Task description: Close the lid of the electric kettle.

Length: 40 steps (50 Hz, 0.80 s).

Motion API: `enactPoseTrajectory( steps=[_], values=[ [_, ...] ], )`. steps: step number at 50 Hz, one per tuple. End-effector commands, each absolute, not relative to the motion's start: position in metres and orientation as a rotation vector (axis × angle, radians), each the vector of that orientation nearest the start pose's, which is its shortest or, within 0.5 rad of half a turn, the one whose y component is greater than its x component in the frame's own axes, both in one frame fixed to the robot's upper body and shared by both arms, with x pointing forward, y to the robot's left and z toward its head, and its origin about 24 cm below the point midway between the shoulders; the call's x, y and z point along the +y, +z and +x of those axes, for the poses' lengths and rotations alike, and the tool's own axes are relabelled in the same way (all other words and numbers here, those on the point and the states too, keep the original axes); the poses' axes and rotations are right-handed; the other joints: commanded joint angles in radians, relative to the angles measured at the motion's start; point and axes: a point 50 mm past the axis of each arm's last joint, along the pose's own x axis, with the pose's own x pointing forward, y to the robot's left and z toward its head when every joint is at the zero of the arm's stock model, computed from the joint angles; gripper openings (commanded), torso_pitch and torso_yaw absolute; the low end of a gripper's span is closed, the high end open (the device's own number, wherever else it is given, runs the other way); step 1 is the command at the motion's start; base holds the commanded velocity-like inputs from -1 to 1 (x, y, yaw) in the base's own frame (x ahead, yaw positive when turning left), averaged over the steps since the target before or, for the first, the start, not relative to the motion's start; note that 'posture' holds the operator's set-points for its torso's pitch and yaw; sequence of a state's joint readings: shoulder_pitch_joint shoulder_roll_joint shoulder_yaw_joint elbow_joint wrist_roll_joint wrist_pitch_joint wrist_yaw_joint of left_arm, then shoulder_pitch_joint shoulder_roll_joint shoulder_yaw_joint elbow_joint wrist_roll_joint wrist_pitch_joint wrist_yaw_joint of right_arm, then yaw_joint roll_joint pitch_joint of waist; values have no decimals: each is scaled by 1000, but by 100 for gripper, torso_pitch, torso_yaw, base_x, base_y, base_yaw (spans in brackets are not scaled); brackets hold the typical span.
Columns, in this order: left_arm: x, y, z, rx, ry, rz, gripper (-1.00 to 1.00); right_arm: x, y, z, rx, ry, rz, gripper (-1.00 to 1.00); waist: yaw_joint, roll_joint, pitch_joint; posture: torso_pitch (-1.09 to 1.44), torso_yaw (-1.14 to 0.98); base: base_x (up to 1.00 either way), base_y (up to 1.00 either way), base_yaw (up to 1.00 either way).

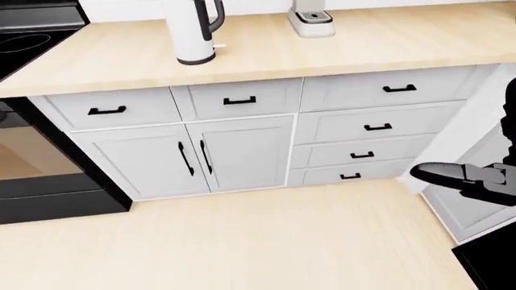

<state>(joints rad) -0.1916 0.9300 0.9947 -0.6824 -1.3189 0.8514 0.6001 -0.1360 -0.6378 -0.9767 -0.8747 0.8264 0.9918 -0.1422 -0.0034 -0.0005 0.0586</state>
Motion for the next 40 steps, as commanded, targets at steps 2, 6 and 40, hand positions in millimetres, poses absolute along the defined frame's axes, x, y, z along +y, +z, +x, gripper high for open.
enactPoseTrajectory(
  steps=[2,6,40],
  values=[
    [301,328,153,-516,420,-72,100,-289,277,156,-412,-336,-134,100,1,14,-5,0,0,0,19,0],
    [303,328,152,-517,425,-75,100,-289,276,156,-411,-337,-131,100,7,62,-14,0,0,0,19,0],
    [303,324,155,-510,425,-75,100,-290,274,157,-402,-344,-139,100,6,-2,-7,0,0,0,19,0]
  ],
)
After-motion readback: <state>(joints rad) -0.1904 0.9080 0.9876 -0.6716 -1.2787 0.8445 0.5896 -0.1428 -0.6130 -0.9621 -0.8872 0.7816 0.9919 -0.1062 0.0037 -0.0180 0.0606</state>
